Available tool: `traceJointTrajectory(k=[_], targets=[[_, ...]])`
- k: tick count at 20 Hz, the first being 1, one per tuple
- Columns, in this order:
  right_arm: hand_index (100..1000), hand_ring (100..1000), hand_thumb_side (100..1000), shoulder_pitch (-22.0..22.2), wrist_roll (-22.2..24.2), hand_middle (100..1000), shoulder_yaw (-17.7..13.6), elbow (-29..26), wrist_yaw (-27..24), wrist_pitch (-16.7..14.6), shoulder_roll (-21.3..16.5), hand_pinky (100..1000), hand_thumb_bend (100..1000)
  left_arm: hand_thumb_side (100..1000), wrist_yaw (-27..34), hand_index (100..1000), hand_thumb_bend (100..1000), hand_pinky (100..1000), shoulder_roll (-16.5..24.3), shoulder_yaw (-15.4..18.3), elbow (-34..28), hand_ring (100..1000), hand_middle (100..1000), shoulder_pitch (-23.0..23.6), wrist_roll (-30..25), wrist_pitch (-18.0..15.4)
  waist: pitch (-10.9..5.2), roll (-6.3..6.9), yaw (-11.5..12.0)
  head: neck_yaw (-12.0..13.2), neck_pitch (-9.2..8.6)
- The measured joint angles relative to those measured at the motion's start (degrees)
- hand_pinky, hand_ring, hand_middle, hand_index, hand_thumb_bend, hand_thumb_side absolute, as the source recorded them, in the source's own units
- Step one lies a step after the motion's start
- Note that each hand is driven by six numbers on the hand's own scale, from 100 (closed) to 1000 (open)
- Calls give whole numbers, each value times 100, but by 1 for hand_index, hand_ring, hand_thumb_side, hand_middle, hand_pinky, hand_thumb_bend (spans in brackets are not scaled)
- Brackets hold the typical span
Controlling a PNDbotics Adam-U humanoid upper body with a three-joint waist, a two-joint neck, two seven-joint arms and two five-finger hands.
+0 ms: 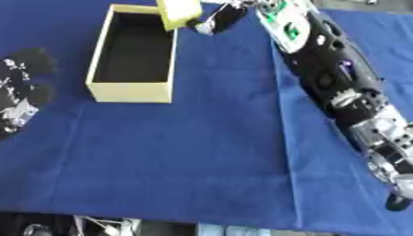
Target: Pick up objects on the table and place them in the box.
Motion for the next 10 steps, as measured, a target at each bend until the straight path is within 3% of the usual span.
traceJointTrajectory(k=[7, 9, 10], targets=[[779, 762, 100, 33, -349, 652, 205, 12, 949, -437, 264, 836, 100, 570, 17, 901, 556, 599, -15, -4, 5, 782, 723, -24, -38, 4, 33, -21, 25, -50, 0], [815, 781, 148, 43, -453, 715, 235, 7, 1092, -567, 302, 845, 125, 570, 17, 901, 556, 597, -15, -5, 16, 776, 716, -22, -48, 5, 33, -27, 39, -52, 0], [862, 808, 224, 57, -500, 783, 248, 4, 1134, -625, 307, 859, 204, 570, 17, 902, 556, 596, -15, -5, 19, 768, 710, -20, -54, 8, 33, -27, 47, -53, 0]])
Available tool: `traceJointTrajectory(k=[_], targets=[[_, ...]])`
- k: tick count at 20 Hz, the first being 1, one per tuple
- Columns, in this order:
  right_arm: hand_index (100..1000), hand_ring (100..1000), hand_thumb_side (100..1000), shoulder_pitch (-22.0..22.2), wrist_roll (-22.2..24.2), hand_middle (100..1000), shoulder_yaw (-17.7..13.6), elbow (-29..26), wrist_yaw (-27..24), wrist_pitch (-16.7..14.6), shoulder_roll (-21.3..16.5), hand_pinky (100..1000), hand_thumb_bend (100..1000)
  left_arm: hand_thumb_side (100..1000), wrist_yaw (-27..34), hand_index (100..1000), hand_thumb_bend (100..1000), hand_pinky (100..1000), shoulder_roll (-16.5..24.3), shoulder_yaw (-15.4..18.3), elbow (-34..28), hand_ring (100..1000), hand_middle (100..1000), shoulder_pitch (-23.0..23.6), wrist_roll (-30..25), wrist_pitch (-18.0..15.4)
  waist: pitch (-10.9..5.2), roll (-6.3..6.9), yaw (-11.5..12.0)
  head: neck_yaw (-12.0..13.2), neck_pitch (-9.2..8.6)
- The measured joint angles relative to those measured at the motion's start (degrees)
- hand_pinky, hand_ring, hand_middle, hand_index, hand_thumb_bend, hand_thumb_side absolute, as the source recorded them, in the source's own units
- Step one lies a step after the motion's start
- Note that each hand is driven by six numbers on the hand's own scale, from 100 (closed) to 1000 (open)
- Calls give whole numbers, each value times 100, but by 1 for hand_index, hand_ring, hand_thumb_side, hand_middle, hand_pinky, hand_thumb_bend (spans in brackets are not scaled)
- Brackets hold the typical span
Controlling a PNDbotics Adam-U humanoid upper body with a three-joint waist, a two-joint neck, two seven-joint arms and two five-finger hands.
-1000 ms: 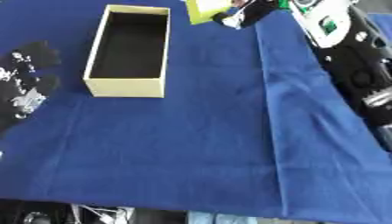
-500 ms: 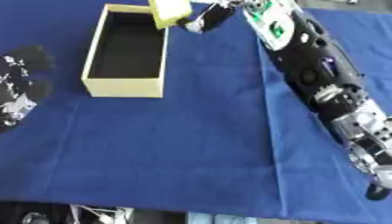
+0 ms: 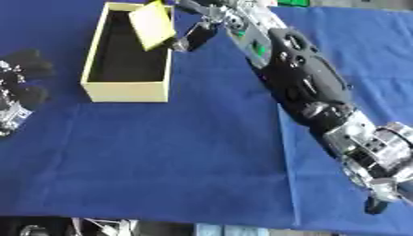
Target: Pick up objects on the table and place them in the box.
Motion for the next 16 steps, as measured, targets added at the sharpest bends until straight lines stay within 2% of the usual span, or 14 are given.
traceJointTrajectory(k=[1, 2, 3, 4, 9, 16], targets=[[868, 812, 236, 9, -35, 792, 14, -5, 45, -57, 0, 861, 219, 570, 0, 902, 556, 596, 0, 0, 4, 768, 710, 3, -6, 0, 0, 0, 2, 0, 0], [914, 841, 323, 18, -63, 859, 18, -9, 83, -108, 0, 877, 352, 569, 1, 902, 557, 595, 0, 0, 7, 765, 708, 6, -11, -1, 0, -1, 4, 0, 0], [935, 856, 373, 19, -88, 890, 19, -12, 111, -157, 0, 884, 393, 569, 2, 902, 556, 595, 0, 0, 8, 765, 707, 7, -14, -1, 0, -2, 4, 0, 0], [944, 864, 370, 19, -113, 906, 19, -22, 122, -198, 0, 890, 456, 569, 4, 902, 556, 595, 0, 0, 8, 765, 707, 7, -15, -1, 0, -3, 5, 0, 0], [960, 884, 399, 20, -251, 942, 19, -54, 159, -332, 0, 902, 525, 567, 20, 903, 556, 595, 0, 0, 8, 765, 706, 7, -22, 4, -1, -11, 7, 1, 0], [968, 899, 427, 20, -329, 957, 19, -63, 167, -333, 0, 907, 540, 566, 51, 903, 555, 595, 0, 1, 8, 766, 711, 7, -23, 5, -4, -12, 14, 2, 0]])
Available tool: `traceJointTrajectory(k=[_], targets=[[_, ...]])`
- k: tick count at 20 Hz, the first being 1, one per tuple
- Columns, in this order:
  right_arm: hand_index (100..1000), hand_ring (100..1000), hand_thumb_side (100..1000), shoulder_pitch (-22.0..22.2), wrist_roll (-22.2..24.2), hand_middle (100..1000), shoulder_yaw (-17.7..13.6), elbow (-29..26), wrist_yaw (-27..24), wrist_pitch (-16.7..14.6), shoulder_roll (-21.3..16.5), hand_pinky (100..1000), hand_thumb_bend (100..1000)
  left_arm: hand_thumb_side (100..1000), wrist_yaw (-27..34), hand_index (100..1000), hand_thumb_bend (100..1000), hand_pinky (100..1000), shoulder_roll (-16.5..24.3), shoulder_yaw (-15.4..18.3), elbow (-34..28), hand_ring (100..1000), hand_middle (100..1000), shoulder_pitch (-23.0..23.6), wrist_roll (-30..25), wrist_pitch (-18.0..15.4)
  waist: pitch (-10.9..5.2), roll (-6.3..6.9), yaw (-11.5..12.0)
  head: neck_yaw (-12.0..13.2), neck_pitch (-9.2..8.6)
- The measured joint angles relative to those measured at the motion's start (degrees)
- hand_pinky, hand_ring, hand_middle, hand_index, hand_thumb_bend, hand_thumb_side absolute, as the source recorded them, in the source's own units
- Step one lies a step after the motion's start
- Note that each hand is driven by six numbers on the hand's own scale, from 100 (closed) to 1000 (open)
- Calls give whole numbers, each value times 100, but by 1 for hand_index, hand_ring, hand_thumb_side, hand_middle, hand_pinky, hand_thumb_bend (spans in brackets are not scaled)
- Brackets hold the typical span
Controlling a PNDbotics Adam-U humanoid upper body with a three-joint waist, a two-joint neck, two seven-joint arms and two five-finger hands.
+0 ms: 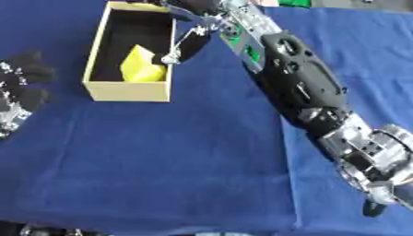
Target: Pick up objects on the table and place them in the box.
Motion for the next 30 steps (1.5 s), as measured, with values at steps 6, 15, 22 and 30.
traceJointTrajectory(k=[6, 15, 22, 30], targets=[[966, 896, 424, 4, -61, 951, -9, -3, -8, 87, -6, 903, 535, 565, 2, 902, 555, 595, 0, 3, 0, 773, 721, 0, 6, 1, -1, 0, -2, 5, 0], [933, 855, 292, 148, 26, 854, -308, -44, -1586, 678, -325, 862, 306, 577, 2, 894, 448, 590, 3, 53, 4, 777, 727, 1, 182, 62, -2, -13, -201, 136, -14], [906, 815, 262, 650, 144, 800, -483, -700, -3595, 1405, -1006, 814, 199, 575, 4, 888, 343, 590, 14, 139, 5, 797, 746, 44, 434, 152, -2, 17, -459, 338, -52], [896, 793, 260, 1902, -383, 779, -838, -2134, -5568, 2113, -1875, 774, 164, 554, 44, 886, 239, 590, 46, 235, 4, 809, 757, 89, 685, 227, 29, 106, -717, 528, -100]])
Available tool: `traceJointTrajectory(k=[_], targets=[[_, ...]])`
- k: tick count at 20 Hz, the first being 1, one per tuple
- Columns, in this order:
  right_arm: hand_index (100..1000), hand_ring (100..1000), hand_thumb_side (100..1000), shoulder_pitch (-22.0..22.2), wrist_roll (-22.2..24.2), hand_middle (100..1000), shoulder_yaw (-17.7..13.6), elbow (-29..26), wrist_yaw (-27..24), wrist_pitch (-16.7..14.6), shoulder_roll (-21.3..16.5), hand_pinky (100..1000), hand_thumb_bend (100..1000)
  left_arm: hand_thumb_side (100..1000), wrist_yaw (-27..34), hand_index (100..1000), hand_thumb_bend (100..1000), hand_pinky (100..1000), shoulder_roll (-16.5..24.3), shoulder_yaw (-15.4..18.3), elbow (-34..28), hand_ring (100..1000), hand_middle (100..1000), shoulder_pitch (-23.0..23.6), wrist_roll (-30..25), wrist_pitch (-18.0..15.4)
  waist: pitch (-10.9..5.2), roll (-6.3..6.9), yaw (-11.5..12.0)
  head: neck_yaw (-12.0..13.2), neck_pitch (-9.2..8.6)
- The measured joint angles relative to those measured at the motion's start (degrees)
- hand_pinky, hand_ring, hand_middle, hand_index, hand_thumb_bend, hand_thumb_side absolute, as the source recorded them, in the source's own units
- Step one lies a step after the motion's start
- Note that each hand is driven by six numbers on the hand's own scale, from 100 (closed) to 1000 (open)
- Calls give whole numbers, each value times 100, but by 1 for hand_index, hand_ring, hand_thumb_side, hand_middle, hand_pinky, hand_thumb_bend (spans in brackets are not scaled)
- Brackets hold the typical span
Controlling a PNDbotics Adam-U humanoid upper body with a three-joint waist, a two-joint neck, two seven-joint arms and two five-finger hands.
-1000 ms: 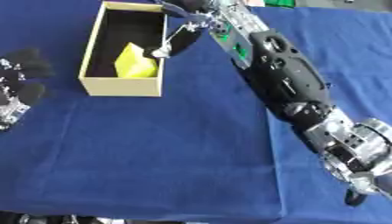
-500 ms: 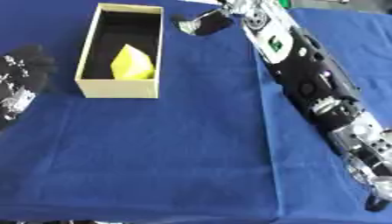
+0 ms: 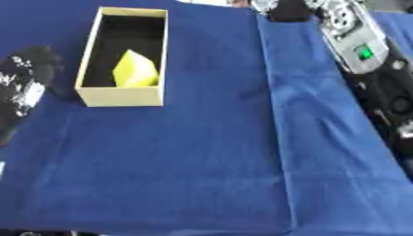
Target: Pick up objects on the table and place them in the box.
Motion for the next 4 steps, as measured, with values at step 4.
traceJointTrajectory(k=[4], targets=[[896, 788, 255, 666, -335, 776, -313, -623, -649, 177, -197, 765, 142, 543, 34, 887, 213, 590, 12, 28, -3, 810, 759, 5, 99, 7, 1, 45, -89, 82, -18]])
